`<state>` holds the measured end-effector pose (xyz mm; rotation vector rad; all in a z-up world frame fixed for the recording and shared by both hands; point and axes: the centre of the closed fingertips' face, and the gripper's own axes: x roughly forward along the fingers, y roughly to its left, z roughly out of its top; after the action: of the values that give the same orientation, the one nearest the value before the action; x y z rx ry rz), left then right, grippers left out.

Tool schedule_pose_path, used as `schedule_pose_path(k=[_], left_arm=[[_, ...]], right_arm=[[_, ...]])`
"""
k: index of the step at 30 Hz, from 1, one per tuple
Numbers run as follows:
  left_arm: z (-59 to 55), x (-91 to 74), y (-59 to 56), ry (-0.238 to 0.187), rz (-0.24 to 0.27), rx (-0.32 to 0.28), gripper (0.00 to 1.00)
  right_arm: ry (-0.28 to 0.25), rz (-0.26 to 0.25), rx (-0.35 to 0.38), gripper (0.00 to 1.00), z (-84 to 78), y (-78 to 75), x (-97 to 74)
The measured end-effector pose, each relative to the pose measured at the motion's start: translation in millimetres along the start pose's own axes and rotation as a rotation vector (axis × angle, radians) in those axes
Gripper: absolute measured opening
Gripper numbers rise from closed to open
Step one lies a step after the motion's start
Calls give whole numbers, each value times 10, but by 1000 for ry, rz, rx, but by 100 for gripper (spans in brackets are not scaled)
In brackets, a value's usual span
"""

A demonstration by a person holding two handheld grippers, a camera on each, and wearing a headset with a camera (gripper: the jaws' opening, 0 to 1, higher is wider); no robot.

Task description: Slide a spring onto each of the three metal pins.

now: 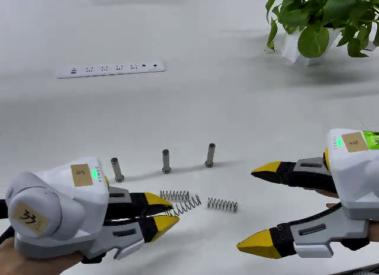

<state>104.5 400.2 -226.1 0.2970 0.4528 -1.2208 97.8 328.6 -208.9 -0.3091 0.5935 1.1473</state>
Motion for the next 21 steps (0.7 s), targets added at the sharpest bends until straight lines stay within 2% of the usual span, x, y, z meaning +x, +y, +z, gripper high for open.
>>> schedule_pose_path(k=[7,10,11,14,21], left_arm=[[92,49,-98,-14,-41,38,10],[115,76,-122,-21,-53,42,10],[113,87,-132,-20,-57,45,10],[108,115,-166,-19,-69,53,10],[127,150,-221,-26,-91,68,10]], right_arm=[[-28,69,18,46,103,64,85],[-24,111,15,34,98,124,113],[-21,109,13,31,98,122,123],[-19,115,3,30,105,120,144],[-9,163,-21,21,134,196,163]])
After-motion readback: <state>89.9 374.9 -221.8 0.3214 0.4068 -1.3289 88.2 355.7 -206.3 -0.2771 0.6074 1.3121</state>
